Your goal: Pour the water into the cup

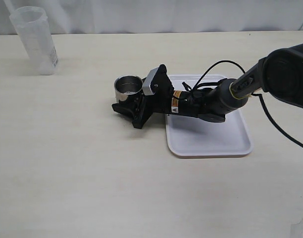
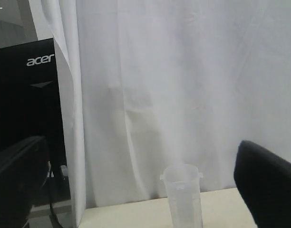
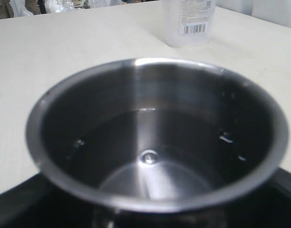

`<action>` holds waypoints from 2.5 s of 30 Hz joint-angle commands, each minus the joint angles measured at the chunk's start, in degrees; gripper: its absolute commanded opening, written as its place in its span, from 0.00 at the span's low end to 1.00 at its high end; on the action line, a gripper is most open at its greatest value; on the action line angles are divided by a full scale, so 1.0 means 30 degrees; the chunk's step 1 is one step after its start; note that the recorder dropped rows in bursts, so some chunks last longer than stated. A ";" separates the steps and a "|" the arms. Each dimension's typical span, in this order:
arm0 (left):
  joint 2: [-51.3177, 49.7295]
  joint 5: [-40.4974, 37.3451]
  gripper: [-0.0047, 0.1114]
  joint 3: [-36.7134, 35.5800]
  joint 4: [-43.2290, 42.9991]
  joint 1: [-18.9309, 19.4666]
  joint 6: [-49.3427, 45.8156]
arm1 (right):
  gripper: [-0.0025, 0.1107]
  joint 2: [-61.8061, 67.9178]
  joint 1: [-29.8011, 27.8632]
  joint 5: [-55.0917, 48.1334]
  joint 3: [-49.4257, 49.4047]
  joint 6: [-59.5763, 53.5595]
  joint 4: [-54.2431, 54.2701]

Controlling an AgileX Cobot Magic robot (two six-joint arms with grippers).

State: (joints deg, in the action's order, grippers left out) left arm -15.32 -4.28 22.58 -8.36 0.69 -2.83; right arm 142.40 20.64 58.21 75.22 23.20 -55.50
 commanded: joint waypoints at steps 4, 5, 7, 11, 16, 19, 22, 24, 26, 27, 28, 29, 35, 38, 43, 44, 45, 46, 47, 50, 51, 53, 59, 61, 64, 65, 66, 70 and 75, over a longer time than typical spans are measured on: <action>0.2337 -0.0083 0.95 -0.1208 0.0178 0.0033 -0.0107 | 0.15 -0.0039 -0.0035 -0.0643 0.0028 0.0031 -0.0227; 0.2664 -0.0083 0.95 -0.1387 0.0178 0.0033 -0.0107 | 0.15 -0.0039 -0.0035 -0.0643 0.0028 0.0031 -0.0227; 0.3249 -0.0123 0.95 -0.1721 0.0178 0.0033 -0.0107 | 0.15 -0.0039 -0.0035 -0.0643 0.0028 0.0031 -0.0227; 0.4353 -0.0638 0.95 -0.2189 0.0178 0.0033 -0.0107 | 0.15 -0.0039 -0.0035 -0.0643 0.0028 0.0031 -0.0227; 0.5107 -0.1832 0.95 -0.2363 0.0260 0.0033 -0.0107 | 0.15 -0.0039 -0.0035 -0.0643 0.0028 0.0031 -0.0227; 0.5107 -0.2531 0.95 -0.2363 0.1174 0.0033 -0.1031 | 0.15 -0.0039 -0.0035 -0.0643 0.0028 0.0031 -0.0227; 0.5107 -0.3043 0.95 -0.2363 0.3089 0.0033 -0.2884 | 0.15 -0.0039 -0.0035 -0.0643 0.0028 0.0031 -0.0227; 0.5107 -0.3402 0.95 -0.2363 0.3128 0.0033 -0.3020 | 0.15 -0.0039 -0.0035 -0.0643 0.0028 0.0031 -0.0227; 0.5107 -0.3840 0.95 -0.2363 0.3128 0.0033 -0.3020 | 0.15 -0.0039 -0.0035 -0.0643 0.0028 0.0031 -0.0227; 0.5107 -0.4219 0.95 -0.2363 0.3091 0.0033 -0.3020 | 0.15 -0.0039 -0.0035 -0.0643 0.0028 0.0031 -0.0227; 0.5107 -0.4376 0.95 -0.2363 0.3091 0.0033 -0.3020 | 0.15 -0.0039 -0.0035 -0.0643 0.0028 0.0031 -0.0227; 0.5107 -0.4571 0.95 -0.2363 0.3091 0.0033 -0.3020 | 0.15 -0.0039 -0.0035 -0.0643 0.0028 0.0031 -0.0227; 0.5107 -0.5227 0.95 -0.2720 0.2665 0.0033 -0.2195 | 0.15 -0.0039 -0.0035 -0.0643 0.0028 0.0031 -0.0227; 0.5107 -0.3812 0.95 -0.4041 0.2663 0.0033 -0.2168 | 0.15 -0.0039 -0.0035 -0.0643 0.0028 0.0031 -0.0227; 0.5107 -0.2883 0.95 -0.6220 0.2663 0.0033 -0.2168 | 0.15 -0.0039 -0.0035 -0.0643 0.0028 0.0031 -0.0227; 0.5107 -0.2883 0.95 -0.6681 0.2663 0.0033 -0.2168 | 0.15 -0.0039 -0.0035 -0.0643 0.0028 0.0031 -0.0227; 0.5107 -0.2883 0.95 -0.7012 0.2663 0.0033 -0.2168 | 0.15 -0.0039 -0.0035 -0.0643 0.0028 0.0031 -0.0227; 0.5107 -0.2670 0.95 -0.7513 0.2663 0.0033 -0.2168 | 0.15 -0.0039 -0.0035 -0.0643 0.0028 0.0031 -0.0227; 0.5107 -0.2201 0.95 -0.7528 0.2663 0.0033 -0.2168 | 0.15 -0.0039 -0.0035 -0.0643 0.0028 0.0031 -0.0227; 0.5107 -0.2490 0.95 -0.7528 0.2663 0.0033 -0.2168 | 0.15 -0.0039 -0.0035 -0.0643 0.0028 0.0031 -0.0227; 0.5107 -0.2490 0.95 -0.7528 0.2663 0.0033 -0.2168 | 0.15 -0.0039 -0.0035 -0.0643 0.0028 0.0031 -0.0227; 0.5107 -0.2490 0.95 -0.7528 0.2663 0.0033 -0.2168 | 0.15 -0.0039 -0.0035 -0.0643 0.0028 0.0031 -0.0227; 0.5107 -0.4394 0.95 -0.7528 0.2663 0.0033 -0.1994 | 0.15 -0.0039 -0.0035 -0.0643 0.0028 0.0031 -0.0227; 0.5107 -0.4374 0.95 -0.7528 0.2663 0.0033 -0.1994 | 0.15 -0.0039 -0.0035 -0.0643 0.0028 0.0031 -0.0227; 0.5107 -0.4380 0.95 -0.7528 0.2663 0.0033 -0.1824 | 0.15 -0.0039 -0.0035 -0.0643 0.0028 0.0031 -0.0227; 0.5107 -0.4380 0.95 -0.7528 0.2663 0.0033 -0.1446 | 0.15 -0.0039 -0.0035 -0.0643 0.0028 0.0031 -0.0227; 0.5107 -0.4380 0.95 -0.7528 0.2663 0.0033 -0.1107 | 0.15 -0.0039 -0.0035 -0.0643 0.0028 0.0031 -0.0227; 0.5107 -0.4380 0.95 -0.7528 0.2663 0.0033 -0.0294 | 0.15 -0.0039 -0.0035 -0.0643 0.0028 0.0031 -0.0227; 0.5107 -0.4316 0.95 -0.7528 0.2663 0.0033 -0.0300 | 0.15 -0.0039 -0.0035 -0.0643 0.0028 0.0031 -0.0227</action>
State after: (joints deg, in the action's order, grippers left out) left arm -0.12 -17.54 0.13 0.00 0.69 -4.38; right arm 142.40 20.64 58.21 75.22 23.20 -55.50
